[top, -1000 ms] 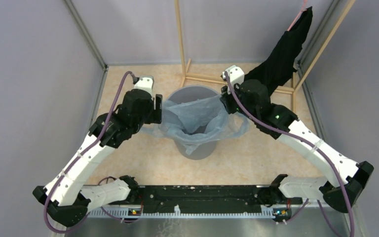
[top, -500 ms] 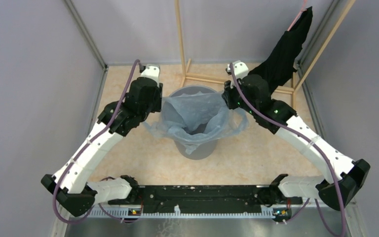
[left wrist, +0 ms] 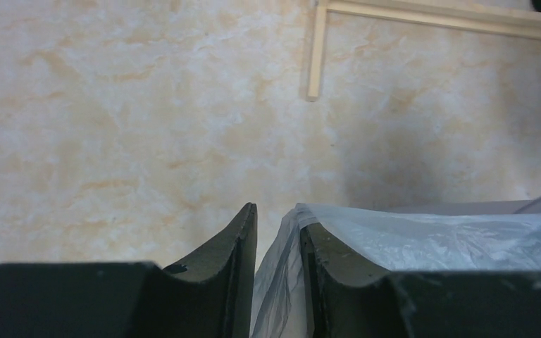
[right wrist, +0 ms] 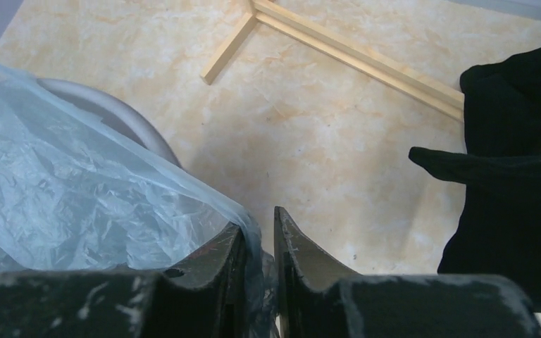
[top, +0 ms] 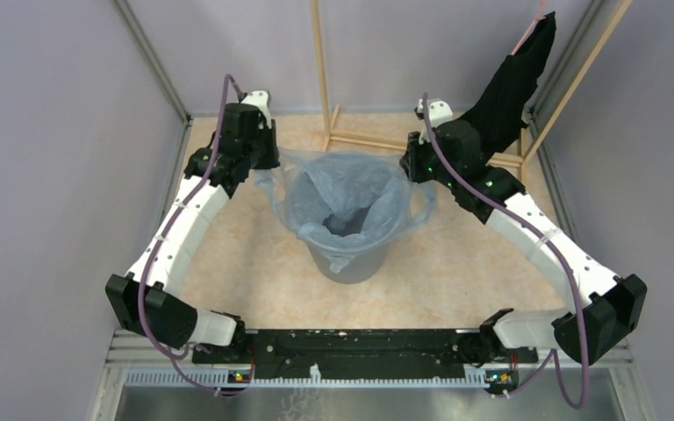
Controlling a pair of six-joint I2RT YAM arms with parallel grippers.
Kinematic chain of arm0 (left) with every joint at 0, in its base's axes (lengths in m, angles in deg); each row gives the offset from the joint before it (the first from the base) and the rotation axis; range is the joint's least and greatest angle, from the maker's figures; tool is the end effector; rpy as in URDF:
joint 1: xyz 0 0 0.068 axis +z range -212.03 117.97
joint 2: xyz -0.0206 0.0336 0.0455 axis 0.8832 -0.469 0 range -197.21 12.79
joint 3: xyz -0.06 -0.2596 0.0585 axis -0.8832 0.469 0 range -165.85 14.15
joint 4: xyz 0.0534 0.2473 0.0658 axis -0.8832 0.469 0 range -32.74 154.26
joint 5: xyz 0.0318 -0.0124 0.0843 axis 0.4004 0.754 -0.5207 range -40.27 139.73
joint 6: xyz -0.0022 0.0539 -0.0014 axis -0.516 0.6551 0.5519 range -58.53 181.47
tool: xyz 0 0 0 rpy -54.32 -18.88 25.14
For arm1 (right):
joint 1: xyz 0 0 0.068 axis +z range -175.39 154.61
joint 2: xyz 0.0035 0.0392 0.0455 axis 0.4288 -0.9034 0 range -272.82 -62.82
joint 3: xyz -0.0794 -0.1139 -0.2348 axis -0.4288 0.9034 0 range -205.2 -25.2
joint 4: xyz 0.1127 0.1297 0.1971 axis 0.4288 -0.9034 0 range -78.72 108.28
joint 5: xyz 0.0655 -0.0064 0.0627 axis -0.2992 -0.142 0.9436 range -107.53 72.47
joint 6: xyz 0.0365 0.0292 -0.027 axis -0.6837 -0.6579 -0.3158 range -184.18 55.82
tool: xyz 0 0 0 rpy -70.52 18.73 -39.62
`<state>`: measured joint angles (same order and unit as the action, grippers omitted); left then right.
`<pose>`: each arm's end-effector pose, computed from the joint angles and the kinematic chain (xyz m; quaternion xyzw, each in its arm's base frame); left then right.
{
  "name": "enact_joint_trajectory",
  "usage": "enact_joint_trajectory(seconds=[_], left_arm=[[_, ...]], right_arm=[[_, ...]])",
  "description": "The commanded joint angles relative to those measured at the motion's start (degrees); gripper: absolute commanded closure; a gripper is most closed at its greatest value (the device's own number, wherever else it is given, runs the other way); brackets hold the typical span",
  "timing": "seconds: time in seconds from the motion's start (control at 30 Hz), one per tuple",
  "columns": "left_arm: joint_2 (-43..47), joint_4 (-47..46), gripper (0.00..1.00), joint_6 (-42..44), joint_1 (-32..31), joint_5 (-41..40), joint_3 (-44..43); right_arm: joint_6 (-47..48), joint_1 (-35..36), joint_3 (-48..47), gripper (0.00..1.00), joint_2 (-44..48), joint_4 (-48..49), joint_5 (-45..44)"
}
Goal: Put the trash bags into the trash bin
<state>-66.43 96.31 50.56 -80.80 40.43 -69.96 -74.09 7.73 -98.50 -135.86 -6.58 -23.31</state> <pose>0.2860 -0.0910 0.3922 0.0225 0.8812 -0.0503 0.4695 0.2425 0.1540 0.3815 -0.1424 0.8287 0.1584 0.5175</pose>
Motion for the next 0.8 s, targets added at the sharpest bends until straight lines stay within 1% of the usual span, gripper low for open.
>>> enact_joint_trajectory(seconds=[0.0, 0.07, 0.1, 0.2, 0.33, 0.43, 0.53, 0.63, 0.73, 0.77], left_arm=[[-0.21, -6.67, 0.69, -1.32, 2.64, 8.94, -0.29], [-0.78, -7.49, 0.70, -1.89, 3.40, 11.58, 0.72], [-0.98, -7.85, 0.70, -2.11, 3.79, 12.13, 1.23], [-1.62, -8.74, 0.70, -2.27, 4.86, 12.87, 3.05], [-2.50, -9.95, 0.66, -3.22, 6.21, 14.63, 6.08], [-2.44, -10.64, 0.66, -5.14, 6.37, 18.99, 8.40], [-0.95, -9.29, 0.66, -6.67, 6.37, 20.39, 11.40], [2.82, -10.59, 0.65, -8.91, 6.37, 20.58, 17.12], [7.43, -12.99, 0.63, -11.21, 6.37, 19.54, 24.60], [8.58, -13.63, 0.60, -11.72, 6.42, 19.18, 26.33]], right_arm=[[-2.75, -3.21, -2.12, 0.87, -0.69, 3.01, 3.29], [-3.51, -3.93, -1.43, 0.95, -1.72, 3.75, 4.86], [-3.85, -4.24, -1.19, 0.98, -2.34, 3.99, 5.29], [-4.53, -5.38, 0.28, 1.00, -3.76, 5.36, 5.52], [-5.01, -6.41, 3.54, 0.95, -5.52, 7.84, 5.52], [-5.86, -6.45, 5.68, 0.94, -6.88, 8.23, 8.74], [-6.83, -6.41, 7.17, 0.93, -6.27, 9.02, 12.67], [-7.14, -6.46, 7.41, 0.90, -4.71, 9.57, 13.88], [-7.03, -6.50, 7.31, 0.85, -3.80, 9.25, 11.40], [-6.87, -6.45, 6.99, 0.82, -3.68, 8.40, 9.99]])
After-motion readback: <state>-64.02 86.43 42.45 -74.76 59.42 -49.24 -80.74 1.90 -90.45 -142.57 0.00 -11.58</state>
